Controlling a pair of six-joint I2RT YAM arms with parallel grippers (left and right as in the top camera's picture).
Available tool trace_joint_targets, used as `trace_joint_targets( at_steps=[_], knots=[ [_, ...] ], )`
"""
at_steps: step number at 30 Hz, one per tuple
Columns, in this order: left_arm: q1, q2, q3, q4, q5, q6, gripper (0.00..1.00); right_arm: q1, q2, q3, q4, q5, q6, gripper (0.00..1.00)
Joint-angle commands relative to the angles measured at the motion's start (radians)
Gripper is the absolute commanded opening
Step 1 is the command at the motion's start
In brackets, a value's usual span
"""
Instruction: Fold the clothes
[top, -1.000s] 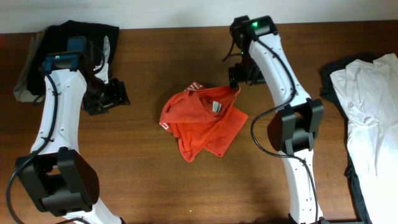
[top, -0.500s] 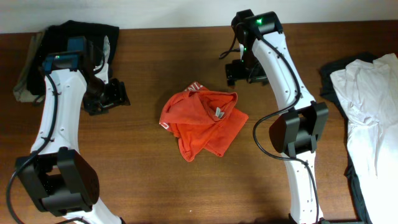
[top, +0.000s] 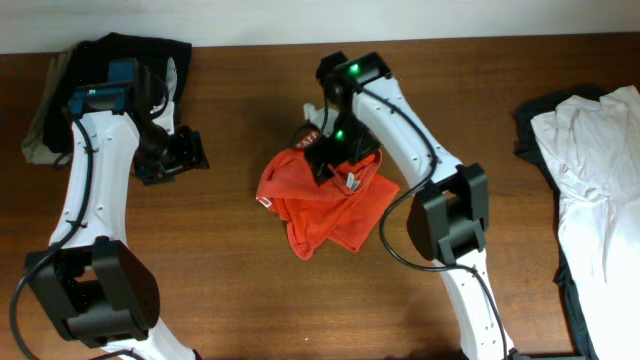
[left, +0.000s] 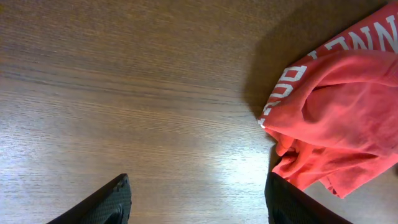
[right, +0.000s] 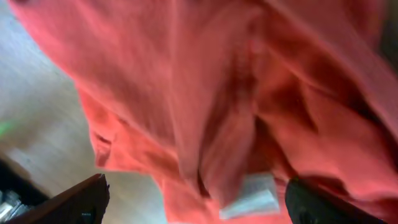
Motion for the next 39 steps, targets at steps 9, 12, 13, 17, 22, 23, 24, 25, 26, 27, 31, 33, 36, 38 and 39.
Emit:
trace_joint_targets(
  at_steps=[9, 12, 13, 17, 22, 23, 24, 25, 26, 27, 31, 33, 36, 38, 39],
  knots=[
    [0.003, 0.007, -0.013, 0.011, -0.004, -0.009, 0.69, 0.017, -0.024, -0.116, 0.091, -0.034, -0.019, 0.41],
    [0.003, 0.007, -0.013, 0.011, -0.004, -0.009, 0.69, 0.017, -0.026, -0.111, 0.086, -0.034, 0.003, 0.37],
    [0.003, 0.007, -0.013, 0.011, -0.004, -0.009, 0.69, 0.017, -0.027, -0.107, 0.079, -0.034, 0.004, 0.32],
    [0.003, 0.007, -0.013, 0.011, -0.004, -0.009, 0.69, 0.016, -0.038, -0.076, 0.000, -0.034, 0.026, 0.13],
    [0.003, 0.007, -0.013, 0.016, -0.004, -0.009, 0.69, 0.016, -0.043, -0.040, -0.146, -0.034, 0.034, 0.04],
    [0.003, 0.007, -0.013, 0.019, -0.004, -0.009, 0.69, 0.016, -0.043, -0.034, -0.166, -0.034, 0.045, 0.04],
    [0.003, 0.007, -0.013, 0.023, -0.004, -0.009, 0.69, 0.016, -0.046, -0.034, -0.166, -0.030, 0.063, 0.04],
    [0.003, 0.007, -0.013, 0.024, -0.004, -0.009, 0.69, 0.016, -0.052, -0.034, -0.165, -0.026, 0.083, 0.04],
    [0.003, 0.007, -0.013, 0.026, -0.004, -0.009, 0.69, 0.016, -0.056, -0.034, -0.165, -0.023, 0.087, 0.04],
    [0.003, 0.007, -0.013, 0.026, -0.004, -0.009, 0.69, 0.016, -0.063, -0.034, -0.165, -0.023, 0.098, 0.04],
    [0.003, 0.007, -0.013, 0.022, -0.004, -0.009, 0.69, 0.016, -0.070, -0.035, -0.166, -0.007, 0.168, 0.05],
    [0.003, 0.007, -0.013, 0.022, -0.004, -0.009, 0.69, 0.017, -0.070, -0.044, -0.166, 0.047, 0.215, 0.05],
    [0.003, 0.007, -0.013, 0.022, -0.004, -0.009, 0.69, 0.017, -0.077, -0.084, -0.166, 0.079, 0.236, 0.04],
    [0.003, 0.007, -0.013, 0.023, -0.004, -0.009, 0.69, 0.017, -0.094, -0.126, -0.166, 0.082, 0.246, 0.04],
    [0.003, 0.007, -0.013, 0.023, -0.004, -0.009, 0.69, 0.017, -0.123, -0.161, -0.166, 0.121, 0.292, 0.04]
  ],
)
